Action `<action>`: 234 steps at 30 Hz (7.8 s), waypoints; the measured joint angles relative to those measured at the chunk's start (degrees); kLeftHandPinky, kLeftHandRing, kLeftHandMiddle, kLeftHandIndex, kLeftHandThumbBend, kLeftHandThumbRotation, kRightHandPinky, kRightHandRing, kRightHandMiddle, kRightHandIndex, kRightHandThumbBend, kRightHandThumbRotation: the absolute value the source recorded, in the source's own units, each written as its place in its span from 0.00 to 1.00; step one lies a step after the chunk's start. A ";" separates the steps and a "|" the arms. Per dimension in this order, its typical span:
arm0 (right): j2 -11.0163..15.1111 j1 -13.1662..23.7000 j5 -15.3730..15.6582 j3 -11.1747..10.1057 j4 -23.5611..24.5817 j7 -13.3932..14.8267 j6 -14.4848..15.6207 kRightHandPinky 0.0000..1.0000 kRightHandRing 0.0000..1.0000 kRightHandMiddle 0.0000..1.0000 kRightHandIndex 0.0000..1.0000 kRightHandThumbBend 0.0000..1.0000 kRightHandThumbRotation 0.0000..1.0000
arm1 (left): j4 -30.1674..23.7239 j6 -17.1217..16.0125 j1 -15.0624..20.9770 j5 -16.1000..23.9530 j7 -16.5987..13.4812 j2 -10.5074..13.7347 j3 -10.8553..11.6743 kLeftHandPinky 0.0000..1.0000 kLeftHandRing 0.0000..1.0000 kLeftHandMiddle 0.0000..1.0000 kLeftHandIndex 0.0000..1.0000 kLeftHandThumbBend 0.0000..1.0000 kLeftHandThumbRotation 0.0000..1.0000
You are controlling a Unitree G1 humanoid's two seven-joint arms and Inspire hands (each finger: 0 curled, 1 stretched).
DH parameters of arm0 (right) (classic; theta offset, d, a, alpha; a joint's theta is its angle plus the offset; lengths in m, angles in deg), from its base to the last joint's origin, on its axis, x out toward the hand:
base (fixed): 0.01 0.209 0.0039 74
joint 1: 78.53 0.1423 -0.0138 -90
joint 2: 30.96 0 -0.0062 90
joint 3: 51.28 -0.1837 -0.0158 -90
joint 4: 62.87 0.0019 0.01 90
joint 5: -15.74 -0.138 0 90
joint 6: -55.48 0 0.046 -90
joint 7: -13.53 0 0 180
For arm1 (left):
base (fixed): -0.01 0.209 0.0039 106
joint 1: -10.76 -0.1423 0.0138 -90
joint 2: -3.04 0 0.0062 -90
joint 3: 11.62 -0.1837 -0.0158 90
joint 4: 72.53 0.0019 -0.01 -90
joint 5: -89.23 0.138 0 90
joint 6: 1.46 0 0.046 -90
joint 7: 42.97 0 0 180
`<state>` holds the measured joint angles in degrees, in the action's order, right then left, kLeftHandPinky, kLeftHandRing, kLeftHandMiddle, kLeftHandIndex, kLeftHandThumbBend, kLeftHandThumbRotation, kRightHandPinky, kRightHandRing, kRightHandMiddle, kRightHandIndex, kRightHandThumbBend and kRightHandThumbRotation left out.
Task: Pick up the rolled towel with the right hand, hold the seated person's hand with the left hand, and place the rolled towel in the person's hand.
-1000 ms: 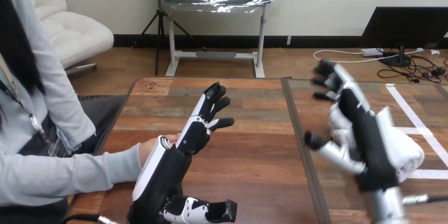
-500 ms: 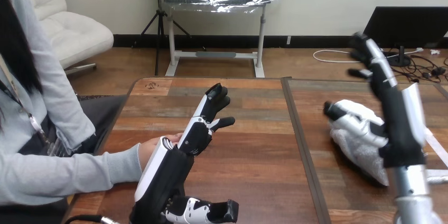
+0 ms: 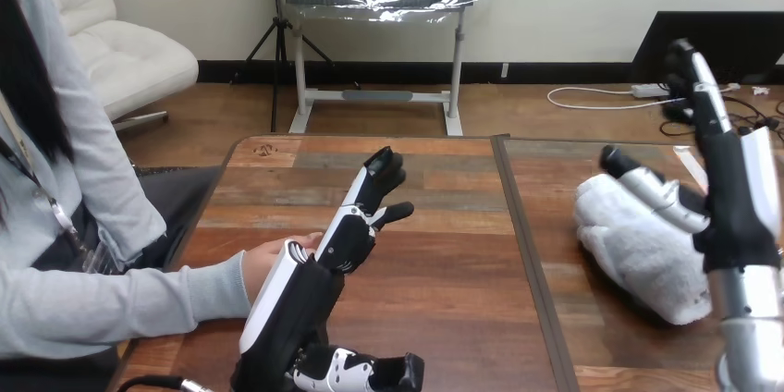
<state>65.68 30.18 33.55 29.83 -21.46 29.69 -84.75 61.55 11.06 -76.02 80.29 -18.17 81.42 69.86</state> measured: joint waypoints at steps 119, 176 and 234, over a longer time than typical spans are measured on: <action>6.94 27.06 12.91 22.69 -29.41 -15.61 50.97 0.70 0.79 0.83 0.91 1.00 0.72 | -4.65 0.29 -3.27 -0.41 -0.28 1.58 -2.25 0.88 0.98 1.00 1.00 1.00 0.62; 4.03 26.73 16.09 29.74 -29.41 -12.16 53.52 0.36 0.54 0.63 0.59 0.88 0.06 | -7.38 -1.23 -5.37 1.48 -3.96 2.49 -3.58 0.89 0.99 1.00 1.00 1.00 0.60; 0.42 16.56 1.77 15.67 -29.37 -1.68 24.76 0.37 0.42 0.48 0.46 0.82 0.00 | -8.14 0.50 -5.85 5.78 -5.57 4.29 -2.49 0.82 0.95 1.00 1.00 1.00 0.61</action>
<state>66.10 46.74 35.33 45.50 -50.84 28.01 -59.99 53.41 11.56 -81.87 86.07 -23.75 85.71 67.37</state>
